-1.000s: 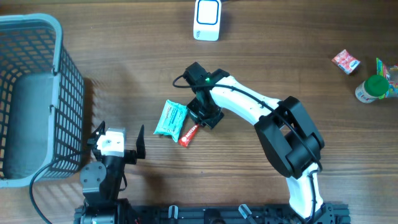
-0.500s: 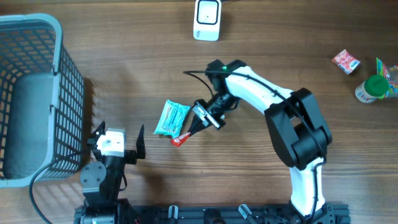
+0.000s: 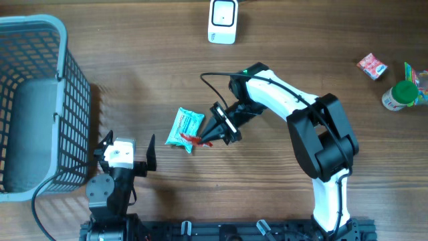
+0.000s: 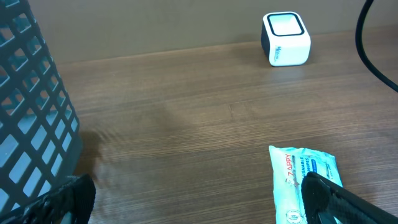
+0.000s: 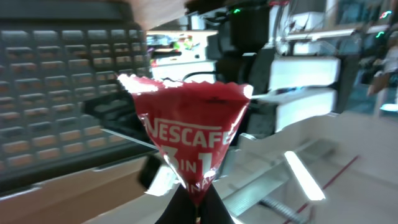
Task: Scan the item barcode
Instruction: 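Lift the Nescafé stick and hold it up to the scanner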
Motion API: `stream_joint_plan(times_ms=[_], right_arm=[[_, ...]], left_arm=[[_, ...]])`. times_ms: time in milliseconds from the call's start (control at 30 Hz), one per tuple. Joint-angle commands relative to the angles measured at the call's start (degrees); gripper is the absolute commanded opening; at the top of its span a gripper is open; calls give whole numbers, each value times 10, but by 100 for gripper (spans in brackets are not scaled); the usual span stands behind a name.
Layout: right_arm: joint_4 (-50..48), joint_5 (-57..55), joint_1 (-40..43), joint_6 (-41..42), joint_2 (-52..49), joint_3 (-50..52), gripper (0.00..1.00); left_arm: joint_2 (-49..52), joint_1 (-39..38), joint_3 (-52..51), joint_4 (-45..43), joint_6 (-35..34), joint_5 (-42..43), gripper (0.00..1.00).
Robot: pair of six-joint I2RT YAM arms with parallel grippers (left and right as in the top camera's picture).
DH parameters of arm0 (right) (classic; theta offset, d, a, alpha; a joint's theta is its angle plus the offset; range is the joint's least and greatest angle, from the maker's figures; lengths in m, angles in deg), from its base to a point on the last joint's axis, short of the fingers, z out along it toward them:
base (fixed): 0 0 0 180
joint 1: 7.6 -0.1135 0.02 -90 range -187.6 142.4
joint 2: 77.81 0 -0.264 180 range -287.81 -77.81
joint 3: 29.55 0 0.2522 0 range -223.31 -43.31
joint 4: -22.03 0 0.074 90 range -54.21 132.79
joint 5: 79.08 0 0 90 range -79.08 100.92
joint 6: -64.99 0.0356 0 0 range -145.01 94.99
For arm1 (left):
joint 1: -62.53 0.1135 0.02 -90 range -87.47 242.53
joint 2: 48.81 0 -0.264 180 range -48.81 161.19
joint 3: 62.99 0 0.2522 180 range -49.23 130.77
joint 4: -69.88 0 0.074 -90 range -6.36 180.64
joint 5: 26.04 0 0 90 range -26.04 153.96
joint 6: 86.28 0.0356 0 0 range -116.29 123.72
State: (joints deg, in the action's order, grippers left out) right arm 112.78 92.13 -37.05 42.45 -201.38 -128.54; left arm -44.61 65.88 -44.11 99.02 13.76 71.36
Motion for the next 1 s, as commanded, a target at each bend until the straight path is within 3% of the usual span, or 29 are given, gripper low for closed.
stream_joint_plan(times_ms=[0, 233, 500, 633, 967], right_arm=[[-93, 56, 20, 206, -11, 0, 4], [-300, 75, 60, 513, -11, 0, 4], [-231, 20, 113, 510, -11, 0, 4], [-132, -20, 136, 510, -11, 0, 4], [-139, -97, 146, 491, -11, 0, 4]], left_arm=[[-3, -3, -3, -1, 7, 5, 100], [-3, -3, -3, -1, 7, 5, 100], [-3, -3, -3, -1, 7, 5, 100], [-3, -3, -3, -1, 7, 5, 100], [-3, -3, -3, -1, 7, 5, 100]])
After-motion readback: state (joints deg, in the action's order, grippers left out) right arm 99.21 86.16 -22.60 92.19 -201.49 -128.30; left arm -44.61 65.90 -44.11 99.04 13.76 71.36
